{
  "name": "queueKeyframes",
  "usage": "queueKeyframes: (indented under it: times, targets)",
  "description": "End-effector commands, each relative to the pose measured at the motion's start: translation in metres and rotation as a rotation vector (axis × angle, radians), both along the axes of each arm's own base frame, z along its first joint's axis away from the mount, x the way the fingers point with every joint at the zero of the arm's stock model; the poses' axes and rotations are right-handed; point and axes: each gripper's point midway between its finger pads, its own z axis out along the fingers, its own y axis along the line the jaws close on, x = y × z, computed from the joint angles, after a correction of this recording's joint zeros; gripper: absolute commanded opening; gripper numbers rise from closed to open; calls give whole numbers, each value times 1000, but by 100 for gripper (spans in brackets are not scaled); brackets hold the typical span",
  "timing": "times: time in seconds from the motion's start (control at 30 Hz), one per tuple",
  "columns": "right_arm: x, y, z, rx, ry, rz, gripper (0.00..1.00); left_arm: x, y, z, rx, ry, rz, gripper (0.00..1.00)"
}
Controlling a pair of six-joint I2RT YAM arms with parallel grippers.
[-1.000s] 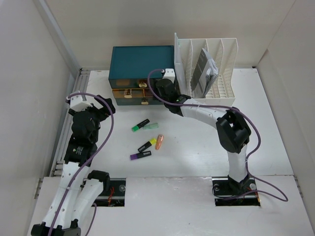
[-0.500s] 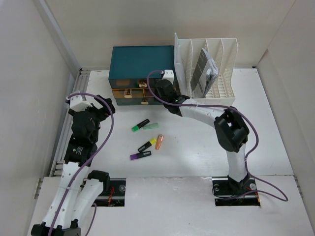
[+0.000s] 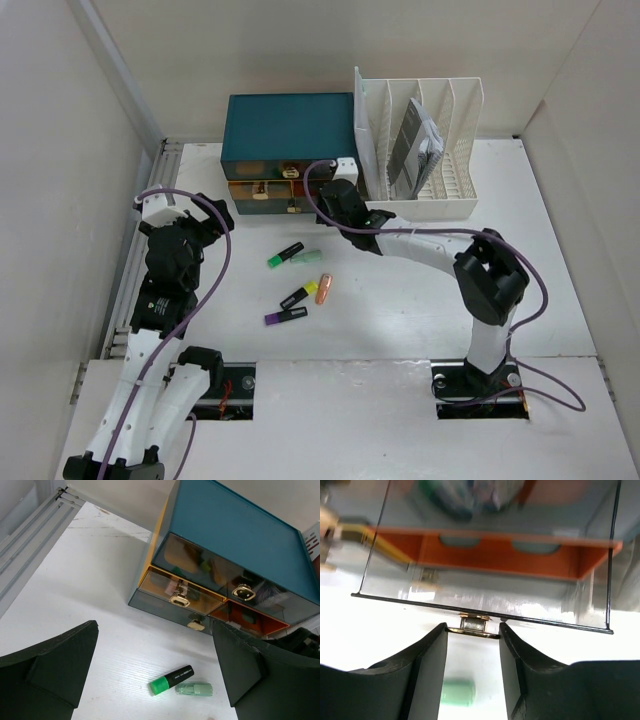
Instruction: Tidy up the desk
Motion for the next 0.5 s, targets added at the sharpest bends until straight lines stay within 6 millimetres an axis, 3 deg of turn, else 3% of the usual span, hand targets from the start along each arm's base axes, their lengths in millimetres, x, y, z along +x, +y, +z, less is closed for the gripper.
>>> queueKeyframes:
  times: [0.0, 0.17, 0.33, 0.47]
  targets:
    - [-18, -10, 17, 10, -5, 12, 26, 2, 3, 10, 3, -43, 13, 96]
    - [-36, -6, 15, 10, 13, 58, 27, 0, 3, 12, 10, -51, 12, 96]
    - [-41, -3, 19, 11, 12, 69, 78, 0, 3, 12, 11, -51, 12, 96]
    - [-43, -3, 16, -8, 17, 89, 84, 0, 5, 12, 11, -51, 21, 96]
